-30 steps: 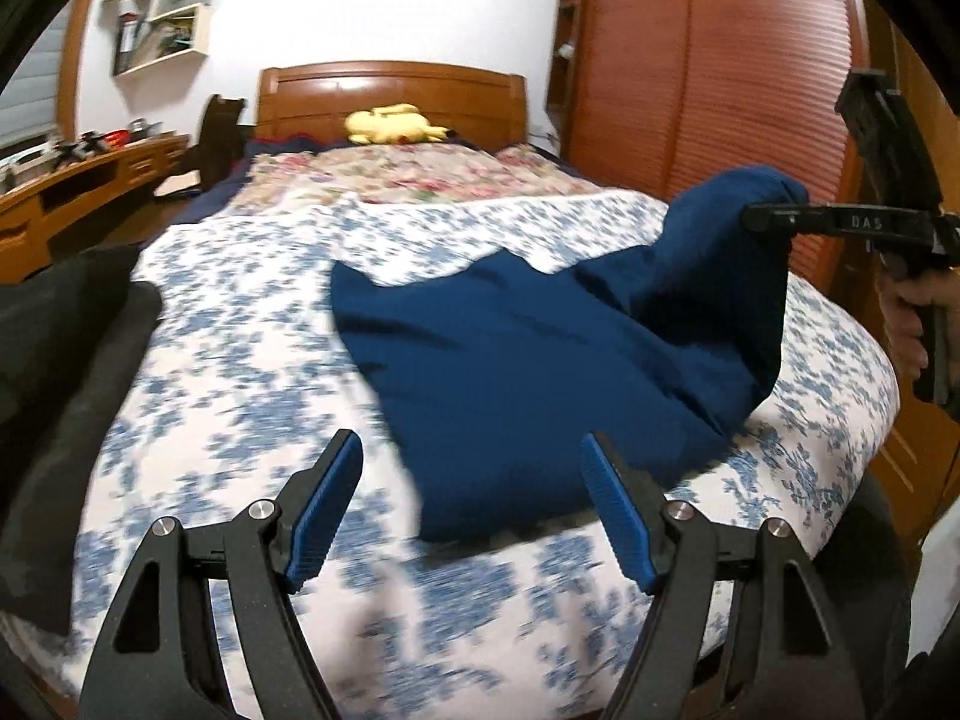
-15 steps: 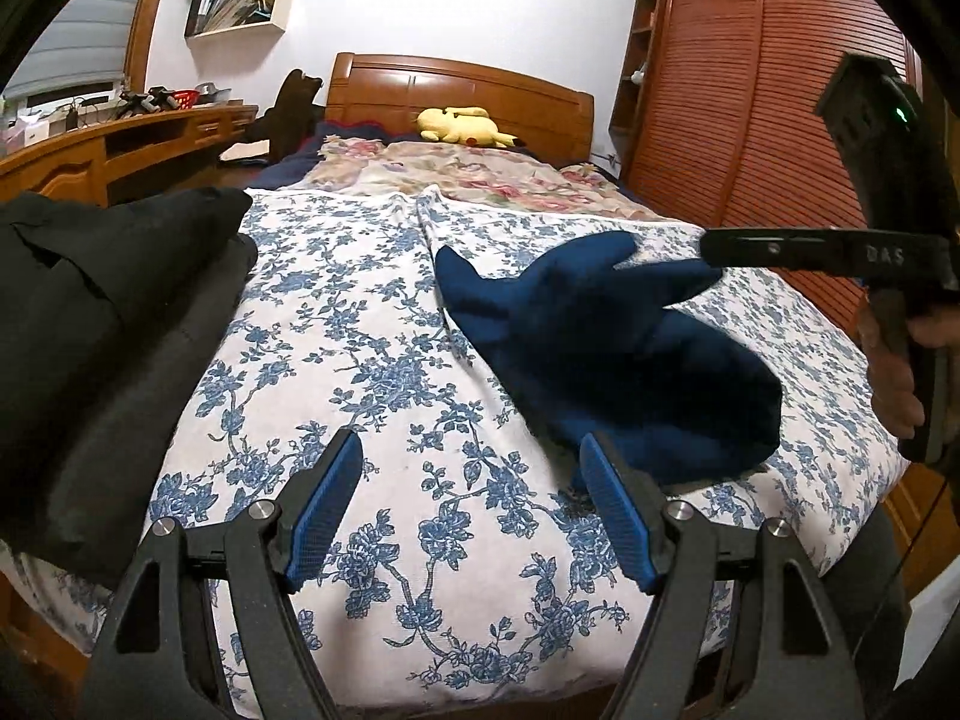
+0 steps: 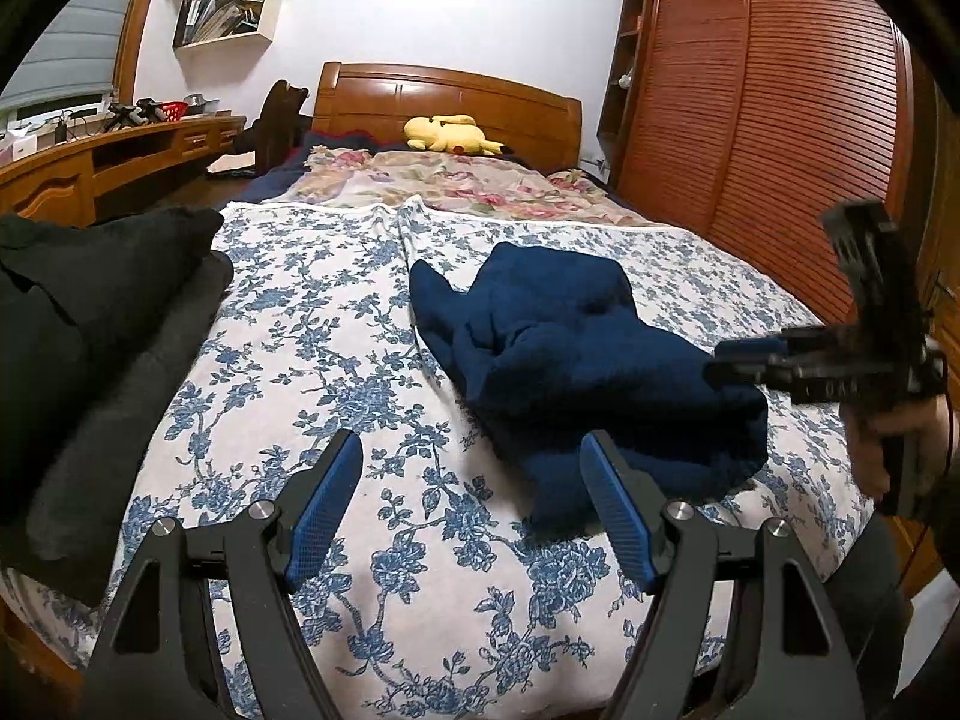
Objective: Fold large clothes
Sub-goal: 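Lift the held jacket edge with the right gripper, fold it over, release, then close the left gripper on the folded navy jacket edge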
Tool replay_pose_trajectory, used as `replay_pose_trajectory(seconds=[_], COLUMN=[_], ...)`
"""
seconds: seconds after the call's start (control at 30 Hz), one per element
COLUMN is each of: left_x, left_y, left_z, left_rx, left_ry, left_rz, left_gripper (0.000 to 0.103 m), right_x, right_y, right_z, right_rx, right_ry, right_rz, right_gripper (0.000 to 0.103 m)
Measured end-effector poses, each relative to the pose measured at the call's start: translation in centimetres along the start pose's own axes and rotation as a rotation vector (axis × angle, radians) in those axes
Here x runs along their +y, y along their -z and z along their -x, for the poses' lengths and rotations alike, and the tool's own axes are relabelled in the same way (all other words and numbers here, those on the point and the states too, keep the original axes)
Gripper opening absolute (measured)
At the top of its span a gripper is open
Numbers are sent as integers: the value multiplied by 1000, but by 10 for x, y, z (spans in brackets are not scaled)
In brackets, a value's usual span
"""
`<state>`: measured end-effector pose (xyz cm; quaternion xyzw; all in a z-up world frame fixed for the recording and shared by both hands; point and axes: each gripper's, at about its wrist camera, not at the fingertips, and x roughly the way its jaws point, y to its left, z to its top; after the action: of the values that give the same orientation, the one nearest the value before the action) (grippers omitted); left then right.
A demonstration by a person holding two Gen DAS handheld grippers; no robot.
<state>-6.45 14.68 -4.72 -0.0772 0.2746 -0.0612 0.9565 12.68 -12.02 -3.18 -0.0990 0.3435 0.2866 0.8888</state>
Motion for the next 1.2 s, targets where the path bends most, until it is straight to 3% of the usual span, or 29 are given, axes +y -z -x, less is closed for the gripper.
replay_pose_trajectory(seconds=[0.2,0.43,0.63,0.83,1.2], left_x=[-4,-9,-13,-11,-16], left_y=[-3,-24,-33,-28,-15], left_z=[-7,-13,-30,-55,-67], left_rx=[6,-22,-12,66,120], left_ry=[-4,37,91,107,106], left_rz=[1,-10,-10,8,-5], left_gripper=[76,76,58,43,41], right_x=[4,2,-5,-19,-28], right_y=[16,36,47,55,67], right_z=[9,9,9,2,-5], right_rx=[-20,-19,3,33,8], right_ry=[18,93,116,103,74], right_rz=[2,36,8,-48,-78], right_gripper=[60,62,63,63,67])
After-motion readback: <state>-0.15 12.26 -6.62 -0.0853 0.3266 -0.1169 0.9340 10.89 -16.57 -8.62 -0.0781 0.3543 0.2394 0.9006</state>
